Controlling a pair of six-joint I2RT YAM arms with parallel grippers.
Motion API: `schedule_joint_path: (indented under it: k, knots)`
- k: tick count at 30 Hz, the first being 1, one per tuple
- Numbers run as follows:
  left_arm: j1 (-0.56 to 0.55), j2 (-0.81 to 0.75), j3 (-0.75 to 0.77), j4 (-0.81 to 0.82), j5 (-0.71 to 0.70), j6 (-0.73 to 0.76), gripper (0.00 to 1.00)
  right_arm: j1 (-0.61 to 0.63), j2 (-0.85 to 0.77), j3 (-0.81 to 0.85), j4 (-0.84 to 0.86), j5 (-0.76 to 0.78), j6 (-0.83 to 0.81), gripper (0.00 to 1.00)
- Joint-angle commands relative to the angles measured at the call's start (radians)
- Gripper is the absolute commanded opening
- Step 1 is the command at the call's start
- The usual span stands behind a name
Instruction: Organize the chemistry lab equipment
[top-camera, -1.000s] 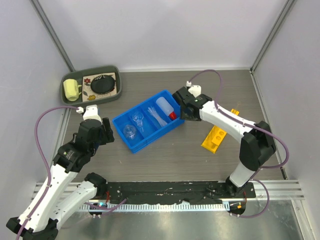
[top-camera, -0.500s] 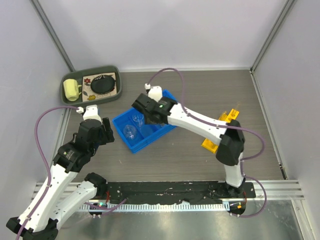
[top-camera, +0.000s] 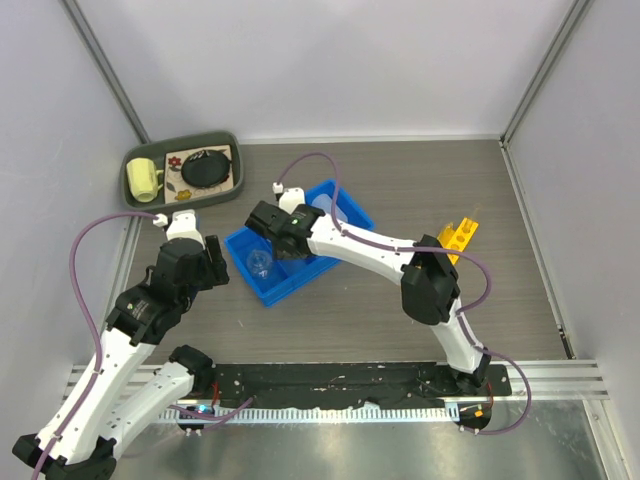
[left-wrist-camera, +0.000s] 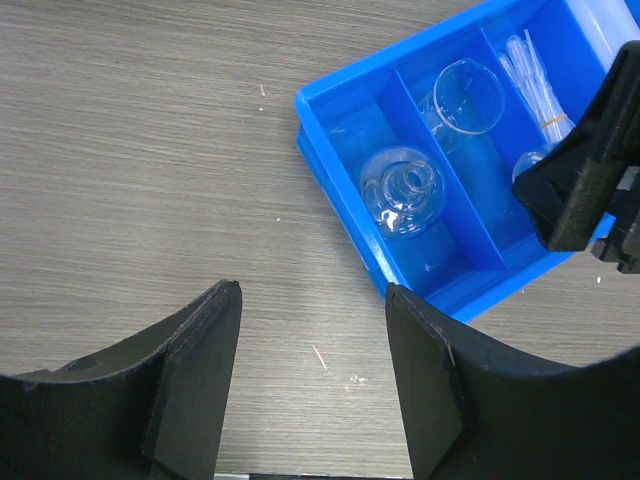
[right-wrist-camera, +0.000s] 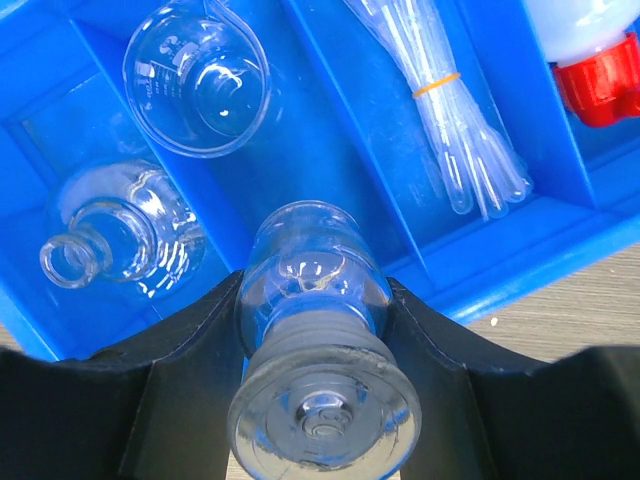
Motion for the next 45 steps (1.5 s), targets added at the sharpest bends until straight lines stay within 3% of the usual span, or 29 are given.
schedule_joint_path:
  k: [1, 18, 27, 35, 39, 45]
  knots:
    - [-0.004, -0.002, -0.002, 0.040, 0.012, 0.009, 0.64, -0.002, 0.029, 0.048, 0.071, -0.012, 0.034, 0.22]
    - [-0.005, 0.005, -0.002, 0.042, 0.015, 0.012, 0.64, -0.003, 0.160, 0.033, 0.136, -0.030, 0.042, 0.24]
    - [-0.005, 0.009, -0.004, 0.042, 0.018, 0.010, 0.64, -0.005, 0.180, 0.018, 0.144, -0.024, 0.043, 0.49]
    - [-0.004, 0.012, -0.002, 0.040, 0.018, 0.012, 0.64, -0.003, 0.168, 0.035, 0.124, -0.015, 0.036, 0.58]
    - [-0.005, 0.012, -0.002, 0.042, 0.017, 0.012, 0.63, -0.003, 0.163, 0.045, 0.112, -0.012, 0.032, 0.68]
    - [-0.005, 0.012, -0.002, 0.042, 0.017, 0.010, 0.64, -0.002, 0.152, 0.051, 0.101, -0.004, 0.028, 0.70]
